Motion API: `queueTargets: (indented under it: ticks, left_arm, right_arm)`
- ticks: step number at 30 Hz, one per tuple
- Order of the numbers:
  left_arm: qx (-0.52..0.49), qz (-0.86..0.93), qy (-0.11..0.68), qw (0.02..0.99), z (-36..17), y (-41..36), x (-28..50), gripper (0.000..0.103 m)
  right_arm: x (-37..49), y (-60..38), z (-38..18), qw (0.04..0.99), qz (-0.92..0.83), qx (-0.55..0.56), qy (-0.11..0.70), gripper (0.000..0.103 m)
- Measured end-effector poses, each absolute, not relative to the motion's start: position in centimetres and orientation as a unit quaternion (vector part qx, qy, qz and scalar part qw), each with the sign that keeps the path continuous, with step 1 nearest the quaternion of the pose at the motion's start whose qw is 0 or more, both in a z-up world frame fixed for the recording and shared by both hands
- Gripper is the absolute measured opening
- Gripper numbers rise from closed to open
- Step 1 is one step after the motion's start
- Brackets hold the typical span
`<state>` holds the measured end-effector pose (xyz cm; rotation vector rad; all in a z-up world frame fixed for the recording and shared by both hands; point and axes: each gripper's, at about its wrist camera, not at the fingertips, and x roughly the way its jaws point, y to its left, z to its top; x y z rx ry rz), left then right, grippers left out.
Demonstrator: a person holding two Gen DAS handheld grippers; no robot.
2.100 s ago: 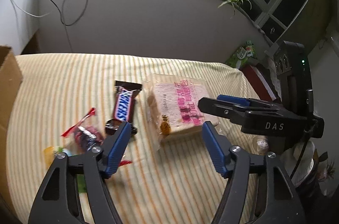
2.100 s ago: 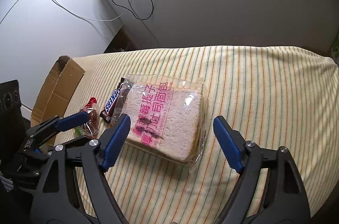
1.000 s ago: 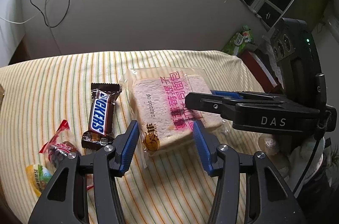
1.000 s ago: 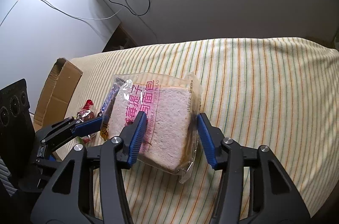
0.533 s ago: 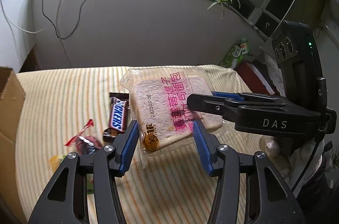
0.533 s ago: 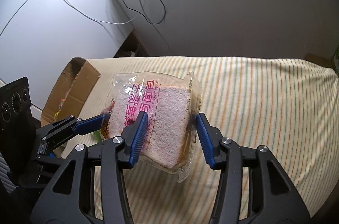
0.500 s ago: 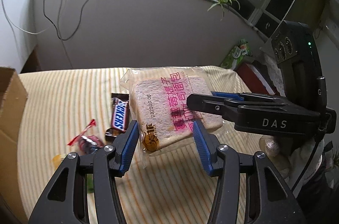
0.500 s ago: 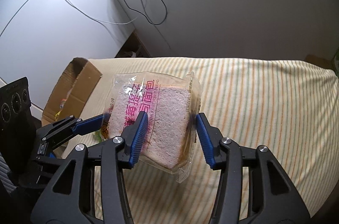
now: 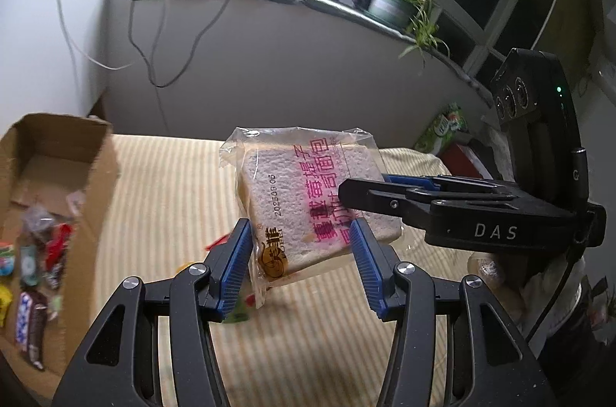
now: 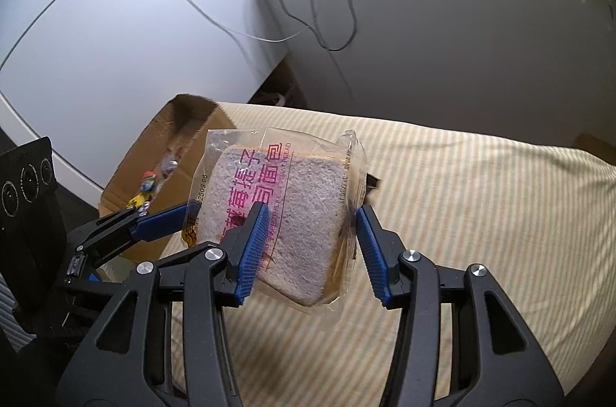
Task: Organize snacks
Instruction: 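Carry the bread loaf into the box and open the right tool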
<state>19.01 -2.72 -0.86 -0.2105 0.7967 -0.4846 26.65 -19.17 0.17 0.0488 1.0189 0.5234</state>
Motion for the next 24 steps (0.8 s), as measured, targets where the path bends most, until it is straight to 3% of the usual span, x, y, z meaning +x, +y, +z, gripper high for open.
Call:
queueTargets:
  ticks: [24]
  left_arm:
    - [-0.157,-0.127,0.361,0.911,-1.4,11.1,15.3,0.050]
  right_arm:
    - [25.8,-3.2,-0.6,0.805,0.343,-0.034,0.483,0.050]
